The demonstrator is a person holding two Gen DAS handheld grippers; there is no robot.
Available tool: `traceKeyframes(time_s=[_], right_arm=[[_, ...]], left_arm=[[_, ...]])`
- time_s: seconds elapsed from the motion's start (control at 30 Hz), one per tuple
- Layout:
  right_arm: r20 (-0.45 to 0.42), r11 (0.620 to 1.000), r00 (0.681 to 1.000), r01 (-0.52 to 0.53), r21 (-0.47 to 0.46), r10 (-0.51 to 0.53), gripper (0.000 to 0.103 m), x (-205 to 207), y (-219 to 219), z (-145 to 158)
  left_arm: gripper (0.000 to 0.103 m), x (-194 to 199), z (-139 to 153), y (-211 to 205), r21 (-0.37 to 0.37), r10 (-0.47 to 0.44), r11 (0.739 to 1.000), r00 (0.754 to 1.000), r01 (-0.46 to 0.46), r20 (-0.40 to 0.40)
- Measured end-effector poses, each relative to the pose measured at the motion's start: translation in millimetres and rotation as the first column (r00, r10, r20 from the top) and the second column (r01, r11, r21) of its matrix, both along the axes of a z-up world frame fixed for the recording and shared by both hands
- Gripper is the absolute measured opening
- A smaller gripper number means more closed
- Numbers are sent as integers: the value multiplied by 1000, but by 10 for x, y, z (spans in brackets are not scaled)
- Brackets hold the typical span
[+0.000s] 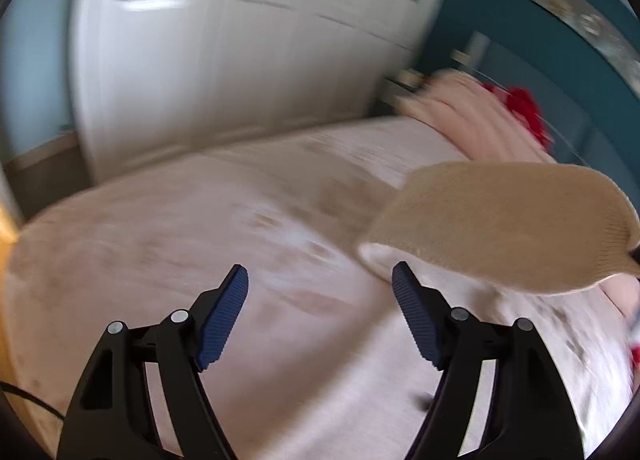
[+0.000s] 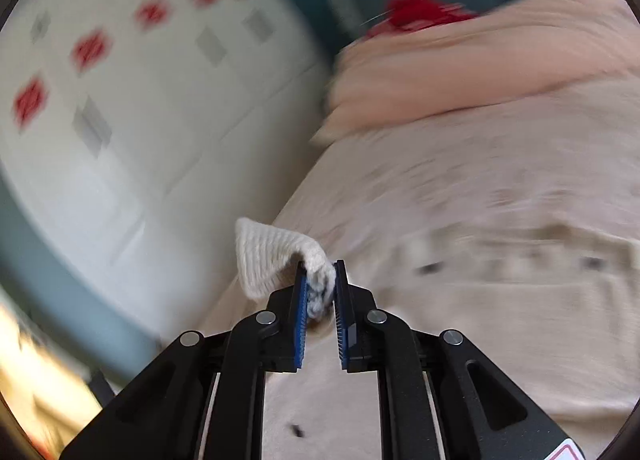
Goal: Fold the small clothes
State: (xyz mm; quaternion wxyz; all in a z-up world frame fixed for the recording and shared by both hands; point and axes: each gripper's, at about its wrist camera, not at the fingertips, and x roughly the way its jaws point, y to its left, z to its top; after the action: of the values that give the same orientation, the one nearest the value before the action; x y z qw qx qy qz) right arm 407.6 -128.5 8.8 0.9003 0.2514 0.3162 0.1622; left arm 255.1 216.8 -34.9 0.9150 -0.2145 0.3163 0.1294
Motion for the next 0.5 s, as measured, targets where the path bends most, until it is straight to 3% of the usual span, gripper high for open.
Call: traceKeyframes(time_s=[0.1,0.17,0.27,0.33,0.4,0.47,0.5], right_arm=[[-54,977,977,201,-73,-205,11,-295,-878,-72],[-137,936,931,319,-145,-339,14,-487,-1454,-411],[-268,918,880,351,-187,-391,17,-606,-1902,-958],[-341,914,848,371,-166,-406,17,-684,-2098,-1265],[-329,917,857,390,-86,-396,21,-831,-2180,-1314],[-294,915,869,399,-59,-398,48,-967,-2211,-1273],[-272,916,877,396,-61,-397,52,-1003,-2211,-1250]], left_arm=[[77,62,-27,-327,-67,-138,988,990,138,12],[78,115,-85,-528,-115,-193,975,981,192,9],[78,230,-185,-809,-180,-271,947,962,266,-7],[78,315,-265,-957,-207,-293,936,956,285,-13],[78,415,-354,-1061,-218,-303,932,952,288,-38],[78,498,-418,-1121,-216,-303,934,951,284,-57],[78,517,-472,-1151,-221,-296,935,953,276,-63]])
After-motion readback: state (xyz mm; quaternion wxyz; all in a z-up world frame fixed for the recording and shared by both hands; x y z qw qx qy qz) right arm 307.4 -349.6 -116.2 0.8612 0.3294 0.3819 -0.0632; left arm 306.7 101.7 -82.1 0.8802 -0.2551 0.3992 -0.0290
